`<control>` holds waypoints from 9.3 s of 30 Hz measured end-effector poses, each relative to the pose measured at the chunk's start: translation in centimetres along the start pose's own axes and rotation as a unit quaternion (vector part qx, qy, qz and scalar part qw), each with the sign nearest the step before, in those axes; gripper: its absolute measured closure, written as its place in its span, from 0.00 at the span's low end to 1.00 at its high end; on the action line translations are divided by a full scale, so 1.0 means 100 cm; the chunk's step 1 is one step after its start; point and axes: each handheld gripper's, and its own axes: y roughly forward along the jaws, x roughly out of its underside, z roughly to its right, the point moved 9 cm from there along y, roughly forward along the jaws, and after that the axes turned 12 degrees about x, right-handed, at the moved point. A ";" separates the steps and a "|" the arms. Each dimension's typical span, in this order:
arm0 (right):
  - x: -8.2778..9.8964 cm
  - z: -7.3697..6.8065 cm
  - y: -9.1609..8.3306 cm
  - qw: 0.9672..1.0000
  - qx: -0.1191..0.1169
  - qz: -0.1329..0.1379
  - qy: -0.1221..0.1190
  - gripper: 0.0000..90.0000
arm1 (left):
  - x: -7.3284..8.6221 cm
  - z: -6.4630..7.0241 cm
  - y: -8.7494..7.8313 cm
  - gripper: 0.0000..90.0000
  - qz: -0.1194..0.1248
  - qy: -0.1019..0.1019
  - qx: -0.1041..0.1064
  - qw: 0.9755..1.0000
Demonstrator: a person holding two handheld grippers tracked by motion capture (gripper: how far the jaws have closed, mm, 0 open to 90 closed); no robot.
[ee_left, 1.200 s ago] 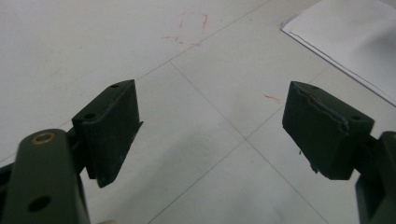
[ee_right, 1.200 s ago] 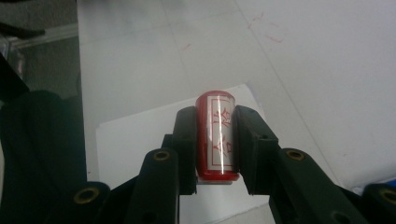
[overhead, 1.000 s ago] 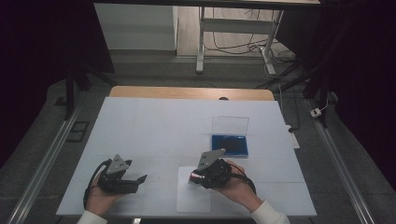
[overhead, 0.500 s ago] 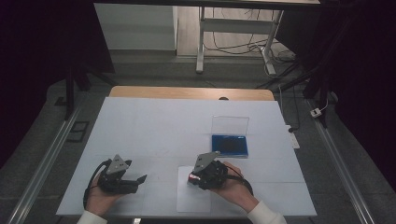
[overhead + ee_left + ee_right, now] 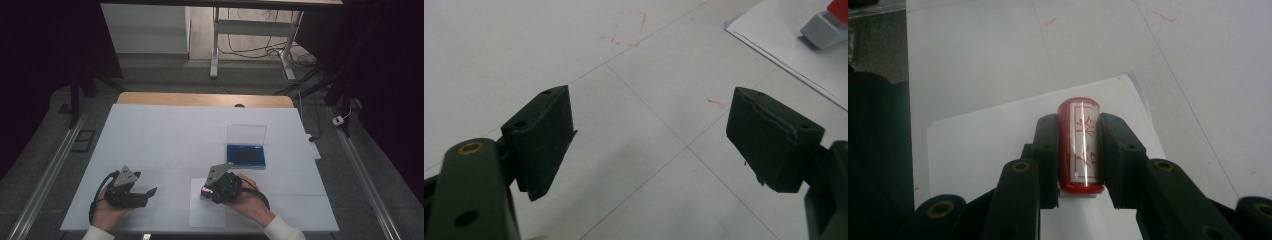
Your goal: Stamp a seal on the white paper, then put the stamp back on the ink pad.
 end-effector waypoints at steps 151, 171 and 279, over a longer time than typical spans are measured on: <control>-0.002 0.054 -0.048 0.994 0.029 0.062 0.079 0.77 | 0.003 -0.003 0.001 0.21 -0.007 -0.001 -0.001 1.000; 0.004 0.082 -0.071 0.990 0.078 0.075 0.093 0.77 | 0.002 -0.003 0.003 0.21 -0.010 0.003 -0.003 1.000; 0.061 0.160 -0.051 0.959 0.199 0.057 0.194 0.42 | -0.001 -0.004 0.002 0.21 0.001 -0.005 0.009 1.000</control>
